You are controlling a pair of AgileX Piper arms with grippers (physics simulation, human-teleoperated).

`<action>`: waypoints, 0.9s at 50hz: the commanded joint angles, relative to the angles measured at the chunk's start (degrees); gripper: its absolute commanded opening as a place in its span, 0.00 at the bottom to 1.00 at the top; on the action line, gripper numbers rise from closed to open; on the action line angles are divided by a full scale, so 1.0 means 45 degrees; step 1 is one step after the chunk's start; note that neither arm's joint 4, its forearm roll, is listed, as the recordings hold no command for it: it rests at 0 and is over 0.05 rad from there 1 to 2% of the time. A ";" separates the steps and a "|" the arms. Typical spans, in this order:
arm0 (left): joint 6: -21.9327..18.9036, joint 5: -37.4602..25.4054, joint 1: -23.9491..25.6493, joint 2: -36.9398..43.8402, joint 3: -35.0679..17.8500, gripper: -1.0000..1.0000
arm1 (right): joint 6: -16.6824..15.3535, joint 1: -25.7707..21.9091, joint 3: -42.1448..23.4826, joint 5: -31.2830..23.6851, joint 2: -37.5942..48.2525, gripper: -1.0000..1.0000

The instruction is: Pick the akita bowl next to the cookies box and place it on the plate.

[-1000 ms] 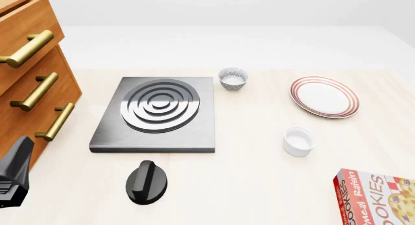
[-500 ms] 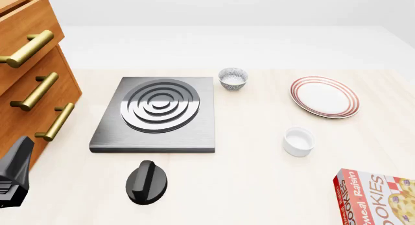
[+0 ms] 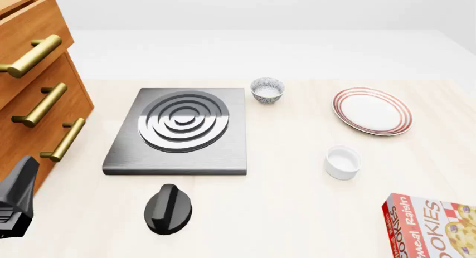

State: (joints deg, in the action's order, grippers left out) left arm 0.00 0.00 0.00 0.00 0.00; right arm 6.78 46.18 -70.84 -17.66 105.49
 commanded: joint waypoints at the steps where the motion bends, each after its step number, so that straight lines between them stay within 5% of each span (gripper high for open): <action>1: 0.0000 0.0000 0.0000 0.0000 0.0000 1.00 | 0.0965 -0.0804 0.0374 -0.0426 -0.1134 0.00; 25: 0.0000 0.0000 0.0000 0.0000 0.0000 1.00 | 0.3507 -0.2981 0.1347 -0.0982 -0.2529 0.00; 45: 0.0000 0.0000 0.0000 0.0000 0.0000 1.00 | 0.4637 -0.3798 0.1551 -0.1004 -0.2244 0.00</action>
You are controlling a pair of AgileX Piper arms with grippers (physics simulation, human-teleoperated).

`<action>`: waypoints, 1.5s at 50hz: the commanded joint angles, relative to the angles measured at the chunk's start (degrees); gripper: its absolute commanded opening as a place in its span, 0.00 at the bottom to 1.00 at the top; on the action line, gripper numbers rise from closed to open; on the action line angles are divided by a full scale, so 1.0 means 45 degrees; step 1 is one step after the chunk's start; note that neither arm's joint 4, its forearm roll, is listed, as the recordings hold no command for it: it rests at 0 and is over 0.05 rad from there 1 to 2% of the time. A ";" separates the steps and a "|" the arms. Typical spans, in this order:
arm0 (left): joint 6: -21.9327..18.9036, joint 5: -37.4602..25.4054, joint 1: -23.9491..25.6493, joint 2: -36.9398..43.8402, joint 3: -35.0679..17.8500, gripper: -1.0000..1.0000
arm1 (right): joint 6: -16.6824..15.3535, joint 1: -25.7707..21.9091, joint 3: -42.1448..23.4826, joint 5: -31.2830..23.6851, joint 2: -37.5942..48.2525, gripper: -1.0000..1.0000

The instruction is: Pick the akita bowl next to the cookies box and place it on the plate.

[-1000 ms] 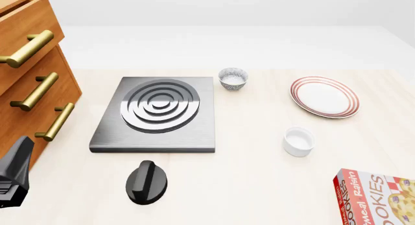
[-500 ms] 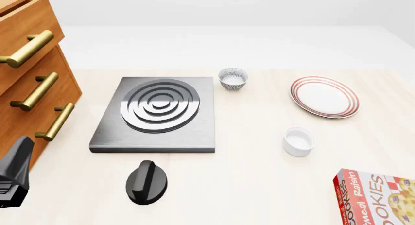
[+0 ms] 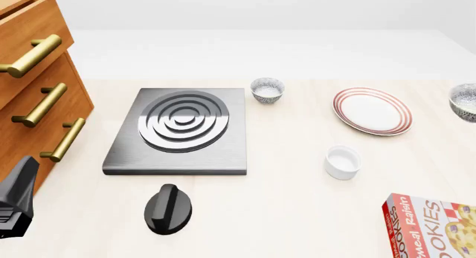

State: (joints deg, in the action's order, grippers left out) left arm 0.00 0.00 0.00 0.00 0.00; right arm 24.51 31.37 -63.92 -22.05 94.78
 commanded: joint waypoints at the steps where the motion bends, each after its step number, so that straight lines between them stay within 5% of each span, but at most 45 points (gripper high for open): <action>1: 0.0000 0.0000 0.0000 0.0000 0.0000 1.00 | 0.0772 -0.0570 -0.0070 -0.0079 0.0208 0.00; 51: 0.0000 0.0000 0.0000 0.0000 0.0000 1.00 | 0.2637 -0.3394 -0.2341 0.0026 0.2347 0.00; 75: 0.0000 0.0000 0.0000 0.0000 0.0000 1.00 | 0.2827 -0.4130 -0.2998 0.0374 0.3210 0.00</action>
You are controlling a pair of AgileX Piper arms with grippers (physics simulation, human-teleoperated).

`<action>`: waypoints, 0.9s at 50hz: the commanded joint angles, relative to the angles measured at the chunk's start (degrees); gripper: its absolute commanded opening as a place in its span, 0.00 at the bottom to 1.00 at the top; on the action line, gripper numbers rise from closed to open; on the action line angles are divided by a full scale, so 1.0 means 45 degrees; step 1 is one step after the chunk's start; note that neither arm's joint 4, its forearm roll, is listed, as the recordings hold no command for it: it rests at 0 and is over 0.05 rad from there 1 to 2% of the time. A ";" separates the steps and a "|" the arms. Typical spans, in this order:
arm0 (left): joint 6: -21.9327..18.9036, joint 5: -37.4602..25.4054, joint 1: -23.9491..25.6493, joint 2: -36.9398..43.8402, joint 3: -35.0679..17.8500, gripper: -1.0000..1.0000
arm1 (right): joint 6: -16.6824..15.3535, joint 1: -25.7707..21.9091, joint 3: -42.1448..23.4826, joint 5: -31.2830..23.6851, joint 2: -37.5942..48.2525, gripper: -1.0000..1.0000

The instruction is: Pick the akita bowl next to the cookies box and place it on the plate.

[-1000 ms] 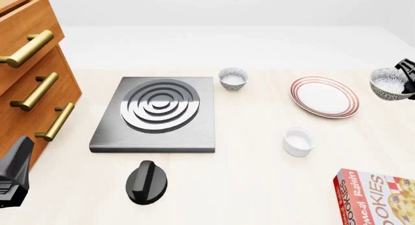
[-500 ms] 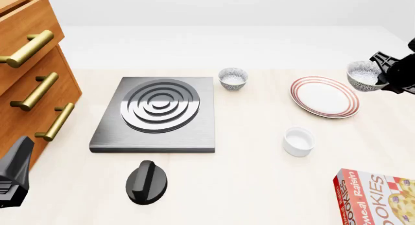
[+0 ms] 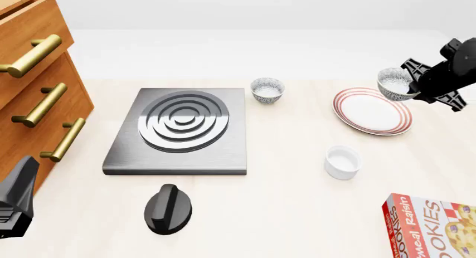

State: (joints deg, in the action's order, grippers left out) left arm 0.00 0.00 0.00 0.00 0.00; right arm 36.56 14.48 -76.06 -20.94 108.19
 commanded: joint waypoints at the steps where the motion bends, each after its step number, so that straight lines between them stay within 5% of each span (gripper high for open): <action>1: 0.0000 0.0000 0.0000 0.0000 0.0000 1.00 | 0.0165 -0.0401 -0.0301 0.0142 0.0237 0.00; 20: 0.0000 0.0000 0.0000 0.0000 0.0000 1.00 | 0.0728 -0.1001 0.0234 0.1054 0.0700 0.00; 45: 0.0000 0.0000 0.0000 0.0000 0.0000 1.00 | 0.0476 -0.0860 -0.0074 0.1282 0.1455 0.00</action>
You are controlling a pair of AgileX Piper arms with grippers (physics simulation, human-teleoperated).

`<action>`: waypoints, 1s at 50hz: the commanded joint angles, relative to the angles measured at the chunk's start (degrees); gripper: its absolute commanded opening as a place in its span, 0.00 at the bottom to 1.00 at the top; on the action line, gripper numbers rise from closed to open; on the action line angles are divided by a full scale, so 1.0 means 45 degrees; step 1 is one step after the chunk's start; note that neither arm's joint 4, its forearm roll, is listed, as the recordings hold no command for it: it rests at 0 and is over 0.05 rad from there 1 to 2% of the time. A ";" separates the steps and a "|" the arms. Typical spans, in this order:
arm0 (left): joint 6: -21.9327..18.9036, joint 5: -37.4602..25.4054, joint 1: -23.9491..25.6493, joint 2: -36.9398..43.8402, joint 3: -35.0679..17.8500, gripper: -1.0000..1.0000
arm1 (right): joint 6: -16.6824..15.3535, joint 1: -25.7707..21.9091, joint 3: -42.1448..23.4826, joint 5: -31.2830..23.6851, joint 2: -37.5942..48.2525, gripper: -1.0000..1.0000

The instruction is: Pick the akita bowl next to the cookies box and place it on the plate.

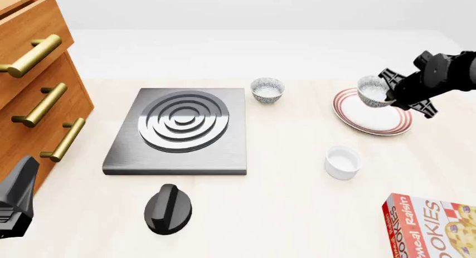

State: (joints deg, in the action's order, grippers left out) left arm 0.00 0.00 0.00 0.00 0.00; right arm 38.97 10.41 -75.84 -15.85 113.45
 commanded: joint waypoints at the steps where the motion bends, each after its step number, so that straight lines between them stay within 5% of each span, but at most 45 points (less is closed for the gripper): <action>1: 0.0000 0.0000 0.0000 0.0000 0.0000 1.00 | -0.0043 0.0038 -0.0122 0.0158 0.0297 0.00; 50: 0.0000 0.0000 0.0000 0.0000 0.0000 1.00 | -0.0431 0.0443 -0.0018 0.0638 0.1050 0.00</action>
State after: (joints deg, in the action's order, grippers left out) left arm 0.00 0.00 0.00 0.00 0.00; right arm 37.39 11.92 -75.49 -13.51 117.54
